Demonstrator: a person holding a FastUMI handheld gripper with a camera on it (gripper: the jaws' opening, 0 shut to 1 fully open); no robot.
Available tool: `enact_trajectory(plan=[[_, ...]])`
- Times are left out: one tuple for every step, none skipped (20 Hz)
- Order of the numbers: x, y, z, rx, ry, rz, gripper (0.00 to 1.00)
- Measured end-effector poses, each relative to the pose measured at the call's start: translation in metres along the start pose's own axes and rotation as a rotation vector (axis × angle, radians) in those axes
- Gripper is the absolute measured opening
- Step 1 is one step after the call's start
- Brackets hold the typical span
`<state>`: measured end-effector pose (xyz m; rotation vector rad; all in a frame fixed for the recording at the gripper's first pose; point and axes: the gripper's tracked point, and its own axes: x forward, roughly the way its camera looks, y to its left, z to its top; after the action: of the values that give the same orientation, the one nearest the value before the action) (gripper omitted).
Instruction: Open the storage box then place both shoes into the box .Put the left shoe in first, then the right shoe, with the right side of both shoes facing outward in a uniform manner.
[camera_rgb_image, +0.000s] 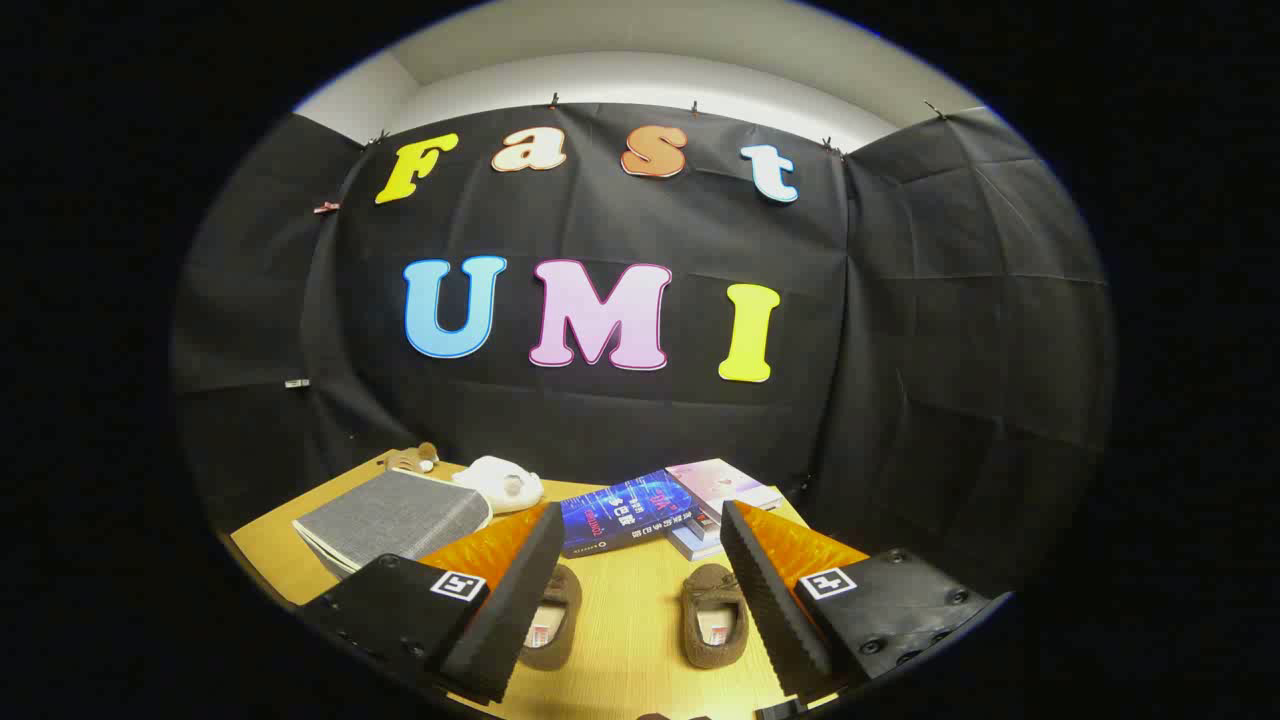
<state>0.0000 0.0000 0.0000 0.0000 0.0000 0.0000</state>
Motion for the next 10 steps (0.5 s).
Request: enact_trajectory(plan=[[0.0,0.001,-0.002,0.005,0.007,0.003,0.98],[0.0,0.003,-0.004,0.01,0.013,0.005,0.98],[0.001,0.004,-0.005,0.014,0.019,0.006,0.98],[0.002,0.004,-0.007,0.016,0.025,0.007,0.98],[0.003,0.005,-0.008,0.016,0.03,0.009,0.98],[0.003,0.008,-0.009,0.016,0.032,0.012,0.98],[0.003,0.01,-0.009,0.016,0.032,0.02,0.98],[0.003,0.013,-0.009,0.015,0.03,0.029,0.98],[0.003,0.016,-0.007,0.012,0.026,0.035,0.98],[0.003,0.018,-0.007,0.008,0.023,0.039,0.98]])
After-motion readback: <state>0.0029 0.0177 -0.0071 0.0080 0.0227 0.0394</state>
